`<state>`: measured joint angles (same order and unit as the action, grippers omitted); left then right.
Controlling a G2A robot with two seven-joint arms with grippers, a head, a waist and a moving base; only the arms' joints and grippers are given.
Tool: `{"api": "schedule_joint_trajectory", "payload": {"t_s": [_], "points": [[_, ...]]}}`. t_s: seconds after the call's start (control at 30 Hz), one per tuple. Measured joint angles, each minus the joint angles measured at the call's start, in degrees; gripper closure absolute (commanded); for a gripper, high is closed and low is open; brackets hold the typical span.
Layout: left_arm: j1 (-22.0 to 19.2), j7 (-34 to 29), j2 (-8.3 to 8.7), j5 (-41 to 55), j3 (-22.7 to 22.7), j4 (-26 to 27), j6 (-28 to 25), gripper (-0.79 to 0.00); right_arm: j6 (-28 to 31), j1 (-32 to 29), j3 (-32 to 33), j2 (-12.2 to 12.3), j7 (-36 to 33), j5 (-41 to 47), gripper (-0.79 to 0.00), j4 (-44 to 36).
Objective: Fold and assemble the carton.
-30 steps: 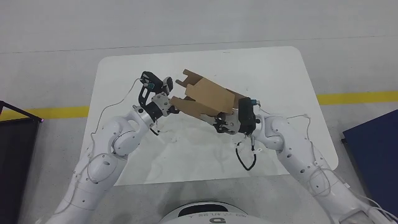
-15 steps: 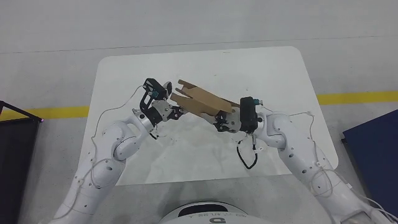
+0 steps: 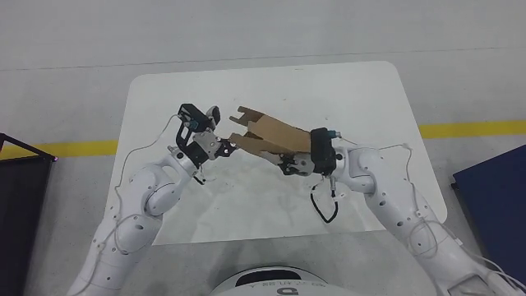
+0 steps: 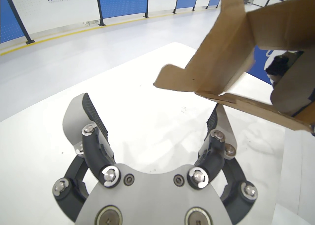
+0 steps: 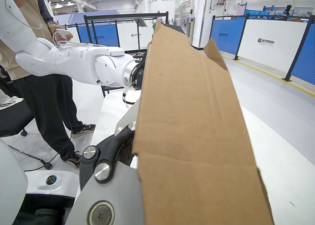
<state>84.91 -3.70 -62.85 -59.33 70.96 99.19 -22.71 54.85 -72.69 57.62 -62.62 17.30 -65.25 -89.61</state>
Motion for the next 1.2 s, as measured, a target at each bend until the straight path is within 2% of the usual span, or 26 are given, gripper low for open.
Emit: {"api": "schedule_joint_trajectory", "payload": {"t_s": [0.33,0.63,0.73,0.83,1.0,1.1,1.2], "points": [[2.49,-0.29,0.60,2.56,6.83,-2.34,3.15,-0.785,1.28,-0.23,3.68,0.57,0.37,2.93,0.000,5.58],[6.03,-0.80,1.36,-2.10,12.94,-2.41,6.44,-0.785,1.31,-0.31,3.59,0.52,0.47,2.98,0.000,5.38],[6.09,-1.38,1.39,-2.37,13.50,-1.89,6.64,-0.785,3.06,-1.01,2.52,-0.08,5.65,7.61,0.000,4.81],[5.24,-2.10,1.29,-2.46,13.15,-0.92,6.71,-0.785,3.20,0.58,-0.45,-0.74,14.97,13.14,0.000,5.26],[3.05,-2.82,1.02,-2.62,11.61,0.57,6.11,-0.785,3.15,6.59,-10.05,-1.18,27.60,21.72,0.000,7.65],[2.03,-3.65,0.79,-0.39,10.81,0.45,5.89,-0.785,3.15,10.16,-15.41,-1.35,29.34,30.39,0.000,9.14],[1.97,-3.79,0.78,-0.17,10.75,0.38,5.79,-0.785,3.15,10.75,-16.57,-1.48,28.98,37.69,0.000,9.39]]}}
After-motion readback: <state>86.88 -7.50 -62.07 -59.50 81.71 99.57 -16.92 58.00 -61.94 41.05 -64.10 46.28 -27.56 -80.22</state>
